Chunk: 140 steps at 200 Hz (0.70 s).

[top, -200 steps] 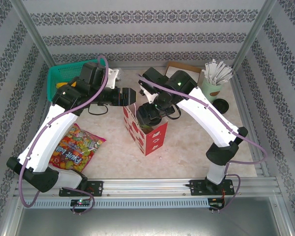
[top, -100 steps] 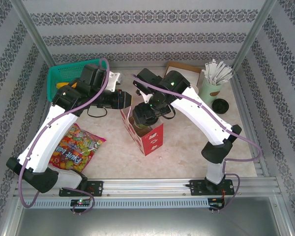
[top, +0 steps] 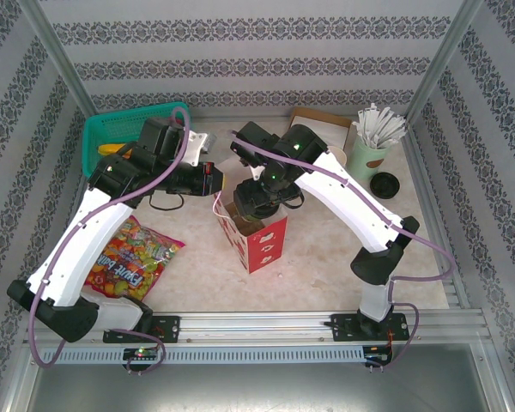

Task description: Pack the takeout coffee

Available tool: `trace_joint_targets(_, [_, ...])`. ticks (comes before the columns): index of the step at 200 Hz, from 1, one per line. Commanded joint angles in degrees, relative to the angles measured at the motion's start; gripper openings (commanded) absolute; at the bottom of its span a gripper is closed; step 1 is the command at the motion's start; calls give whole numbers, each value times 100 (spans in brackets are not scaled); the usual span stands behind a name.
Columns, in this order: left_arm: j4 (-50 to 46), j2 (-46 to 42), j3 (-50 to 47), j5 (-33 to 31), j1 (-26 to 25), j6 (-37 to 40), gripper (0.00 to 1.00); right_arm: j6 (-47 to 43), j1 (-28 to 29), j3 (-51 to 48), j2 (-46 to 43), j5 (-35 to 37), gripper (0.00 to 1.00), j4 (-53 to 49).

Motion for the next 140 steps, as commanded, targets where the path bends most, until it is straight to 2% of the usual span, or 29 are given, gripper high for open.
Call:
trace_joint_targets(1, [-54,-212,-115,106,-76,99,0,197,-15,159,128,481,73,-777])
trace_joint_targets(30, [231,-332,-280,416,-75,30,0,245,130,538,229,-30,72,-565])
trace_joint_targets(50, [358,-357,-355,506,-75,-31,0,370,193,440,218,-307,72,-240])
trace_joint_targets(84, [549,-479,-547,504,-75,-95,0,510,232,176,280,-152,72,-111])
trace_joint_targets(111, [444,-541,-484,203,-76,-35,0,533,232,255,393,339,72,-656])
trace_joint_targets(140, [495,-548,-570,185,-75,-16,0,568,400,638,437,144,72,-789])
